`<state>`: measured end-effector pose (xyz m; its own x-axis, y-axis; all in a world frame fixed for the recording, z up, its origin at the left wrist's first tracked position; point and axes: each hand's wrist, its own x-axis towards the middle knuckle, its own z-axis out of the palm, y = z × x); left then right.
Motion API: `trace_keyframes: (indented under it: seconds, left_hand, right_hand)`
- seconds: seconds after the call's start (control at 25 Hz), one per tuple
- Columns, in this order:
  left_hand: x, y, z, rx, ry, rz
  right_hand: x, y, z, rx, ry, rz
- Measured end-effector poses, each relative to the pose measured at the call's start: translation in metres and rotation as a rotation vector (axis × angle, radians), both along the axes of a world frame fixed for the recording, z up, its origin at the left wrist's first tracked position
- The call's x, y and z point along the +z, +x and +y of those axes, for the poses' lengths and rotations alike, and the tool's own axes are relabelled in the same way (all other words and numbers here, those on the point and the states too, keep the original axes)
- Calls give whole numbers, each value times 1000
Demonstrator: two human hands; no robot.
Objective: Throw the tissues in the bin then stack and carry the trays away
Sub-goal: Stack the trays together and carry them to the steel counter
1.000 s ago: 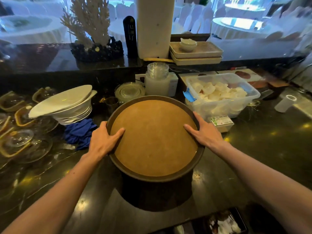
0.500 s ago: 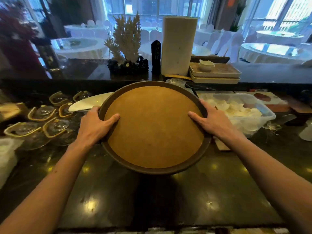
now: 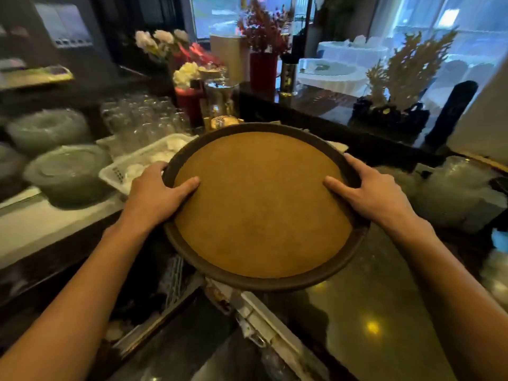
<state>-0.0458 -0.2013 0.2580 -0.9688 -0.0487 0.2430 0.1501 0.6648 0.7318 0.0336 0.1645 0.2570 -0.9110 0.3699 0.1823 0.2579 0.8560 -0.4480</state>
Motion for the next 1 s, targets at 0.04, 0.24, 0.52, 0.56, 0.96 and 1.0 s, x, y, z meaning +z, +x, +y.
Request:
trace_keyframes:
  seconds: [0.04, 0.24, 0.52, 0.56, 0.96, 1.0]
  left_hand:
    - [3, 11, -29, 65, -6, 0]
    - [13, 81, -181, 372, 4, 25]
    - [18, 225, -381, 793, -37, 80]
    - [18, 251, -407, 862, -43, 92]
    - [2, 426, -546, 1347, -66, 57]
    - [0, 431, -554, 1375, -65, 47]
  right_hand:
    - [2, -11, -26, 63, 1, 7]
    - [13, -53, -177, 402, -29, 35]
    - [9, -61, -435, 773, -77, 69]
    - [7, -55, -474, 847, -75, 76]
    - [-11, 7, -746, 1287, -40, 31]
    - [-13, 7, -765, 1322, -27, 30]
